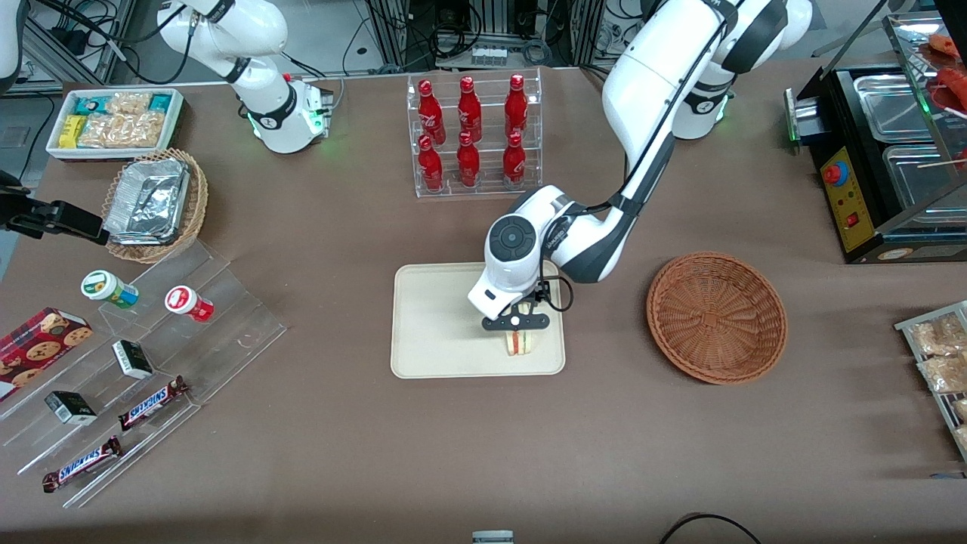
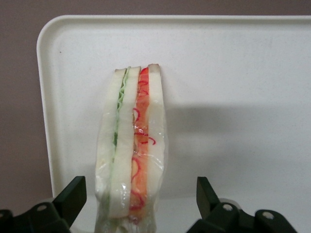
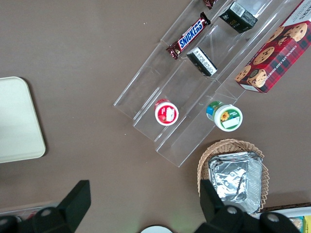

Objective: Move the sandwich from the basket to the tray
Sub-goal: 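Lower the sandwich onto the tray and open the left gripper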

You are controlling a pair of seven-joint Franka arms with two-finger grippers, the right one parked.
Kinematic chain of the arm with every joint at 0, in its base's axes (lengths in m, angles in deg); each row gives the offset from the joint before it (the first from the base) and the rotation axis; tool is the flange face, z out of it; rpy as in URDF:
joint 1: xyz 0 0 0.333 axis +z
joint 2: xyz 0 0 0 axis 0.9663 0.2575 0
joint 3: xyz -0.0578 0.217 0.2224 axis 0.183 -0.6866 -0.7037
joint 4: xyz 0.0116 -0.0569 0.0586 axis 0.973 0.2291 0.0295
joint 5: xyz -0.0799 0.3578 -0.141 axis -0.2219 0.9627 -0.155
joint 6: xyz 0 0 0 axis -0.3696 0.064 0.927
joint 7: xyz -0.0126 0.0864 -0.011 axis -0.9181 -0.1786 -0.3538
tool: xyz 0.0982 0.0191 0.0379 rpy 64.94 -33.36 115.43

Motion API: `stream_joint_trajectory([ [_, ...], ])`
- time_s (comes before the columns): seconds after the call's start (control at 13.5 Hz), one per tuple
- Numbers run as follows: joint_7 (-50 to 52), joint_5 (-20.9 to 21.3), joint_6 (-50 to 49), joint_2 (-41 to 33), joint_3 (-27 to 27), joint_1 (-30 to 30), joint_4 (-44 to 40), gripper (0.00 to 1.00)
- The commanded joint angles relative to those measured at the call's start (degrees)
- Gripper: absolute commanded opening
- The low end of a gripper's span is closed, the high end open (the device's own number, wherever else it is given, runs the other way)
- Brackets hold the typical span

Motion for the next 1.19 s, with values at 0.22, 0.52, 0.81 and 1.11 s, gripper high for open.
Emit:
stream_joint_trajectory([
  [0.22, 0.47, -0.13, -0.82, -2.53, -0.54, -0.38, -1.56, 1.0],
  [0.52, 0.73, -0.57, -4.42, -6.66, -0.63, -0.02, -1.38, 1.0],
  [0.81, 0.65, -1.89, -9.06, -11.49, -0.89, 2.69, -1.03, 1.0],
  [1.11, -3.12, -2.77, -14.52, -14.66, -0.63, 9.54, -0.68, 1.0],
])
